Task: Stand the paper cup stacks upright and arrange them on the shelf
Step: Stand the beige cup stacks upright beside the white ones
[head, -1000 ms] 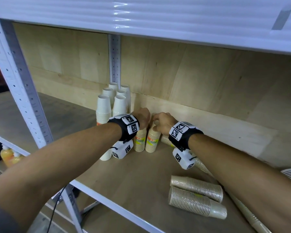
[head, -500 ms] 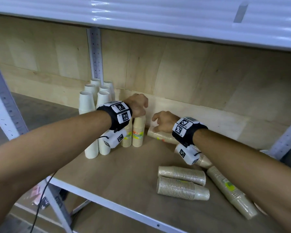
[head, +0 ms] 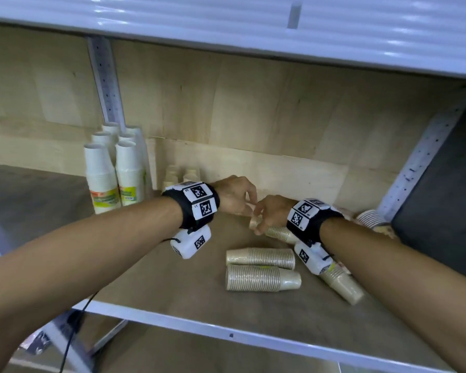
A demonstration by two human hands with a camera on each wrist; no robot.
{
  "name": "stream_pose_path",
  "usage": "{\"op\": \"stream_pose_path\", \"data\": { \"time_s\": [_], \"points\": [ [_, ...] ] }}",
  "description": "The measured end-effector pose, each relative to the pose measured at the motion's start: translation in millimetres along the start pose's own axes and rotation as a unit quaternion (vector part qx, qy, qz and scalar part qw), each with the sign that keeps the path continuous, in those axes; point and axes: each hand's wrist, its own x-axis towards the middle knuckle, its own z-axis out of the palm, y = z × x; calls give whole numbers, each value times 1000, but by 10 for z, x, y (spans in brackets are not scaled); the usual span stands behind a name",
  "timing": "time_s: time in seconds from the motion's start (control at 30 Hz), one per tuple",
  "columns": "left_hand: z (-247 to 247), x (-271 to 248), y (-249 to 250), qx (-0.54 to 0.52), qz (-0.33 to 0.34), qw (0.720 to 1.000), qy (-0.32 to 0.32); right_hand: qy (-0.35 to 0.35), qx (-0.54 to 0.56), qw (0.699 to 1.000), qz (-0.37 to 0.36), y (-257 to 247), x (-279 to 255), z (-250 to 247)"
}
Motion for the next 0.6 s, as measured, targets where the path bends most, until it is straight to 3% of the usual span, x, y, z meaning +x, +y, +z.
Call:
{"op": "stream_pose_path", "data": {
  "time_s": [0.27,0.37,0.47,0.6],
  "points": [
    [565,-147,128,-1,20,995,-97,-26,7,1000,6,277,-292,322],
    [718,-220,143,28,36,993,-107,-27,39,999,9,330,-315,455],
    [923,-258,142,-23,28,992,-123,-29,49,998,6,340,-314,548],
    [1037,-296,148,-11,23,991,-132,-35,53,998,1,324,-326,622]
  ]
}}
